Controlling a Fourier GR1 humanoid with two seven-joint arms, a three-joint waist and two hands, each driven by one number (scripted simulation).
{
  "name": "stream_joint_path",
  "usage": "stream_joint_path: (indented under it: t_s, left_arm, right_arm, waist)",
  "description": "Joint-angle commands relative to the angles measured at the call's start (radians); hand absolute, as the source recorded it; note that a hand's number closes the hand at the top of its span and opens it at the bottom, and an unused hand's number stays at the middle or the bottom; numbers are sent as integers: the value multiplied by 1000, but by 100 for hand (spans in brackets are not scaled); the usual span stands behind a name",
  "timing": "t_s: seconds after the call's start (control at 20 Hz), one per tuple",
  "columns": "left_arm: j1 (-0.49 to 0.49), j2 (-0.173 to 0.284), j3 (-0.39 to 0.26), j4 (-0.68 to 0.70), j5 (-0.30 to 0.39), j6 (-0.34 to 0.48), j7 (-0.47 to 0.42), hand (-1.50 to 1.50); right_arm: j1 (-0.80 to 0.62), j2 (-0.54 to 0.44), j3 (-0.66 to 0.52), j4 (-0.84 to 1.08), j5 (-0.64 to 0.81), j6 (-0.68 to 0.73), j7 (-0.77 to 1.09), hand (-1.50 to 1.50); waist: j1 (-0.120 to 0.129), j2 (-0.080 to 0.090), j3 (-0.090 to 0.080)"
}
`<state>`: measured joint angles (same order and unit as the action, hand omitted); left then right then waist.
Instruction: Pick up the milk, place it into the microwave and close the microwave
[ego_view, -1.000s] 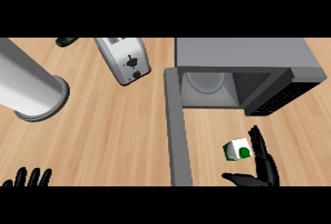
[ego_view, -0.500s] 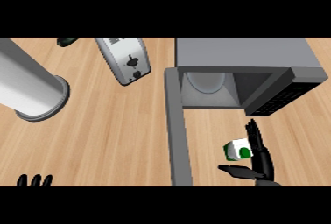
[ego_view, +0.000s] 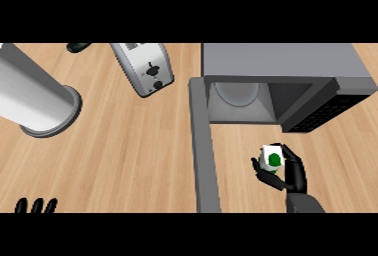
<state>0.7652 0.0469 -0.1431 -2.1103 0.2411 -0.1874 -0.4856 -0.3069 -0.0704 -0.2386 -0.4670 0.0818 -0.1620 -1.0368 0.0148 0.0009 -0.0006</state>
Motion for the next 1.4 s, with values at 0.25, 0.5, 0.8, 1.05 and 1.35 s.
stream_joint_path:
  t_s: [0.25,0.5,0.8,1.05,1.35]
  left_arm:
    - [24,6,-16,-29,-2,-8,20,-150]
    - [10,23,32,-2,37,-35,-6,-150]
    - [48,29,19,-47,46,-44,14,-150]
    - [72,31,41,-14,52,-67,-40,-150]
    - [96,20,-7,-21,21,-75,-47,-150]
  right_arm:
    - [-112,-18,-65,81,-41,-12,-122,150]
    - [-213,-40,-101,158,-58,20,-122,150]
    - [-208,-52,-87,143,-60,70,-116,150]
    - [-99,25,-29,-68,-59,9,-59,150]
    - [53,41,72,-408,-51,27,126,150]
  waist:
    - [6,3,2]
    - [15,7,3]
    - [6,3,2]
    - [-14,-7,0]
    - [-21,-9,-1]
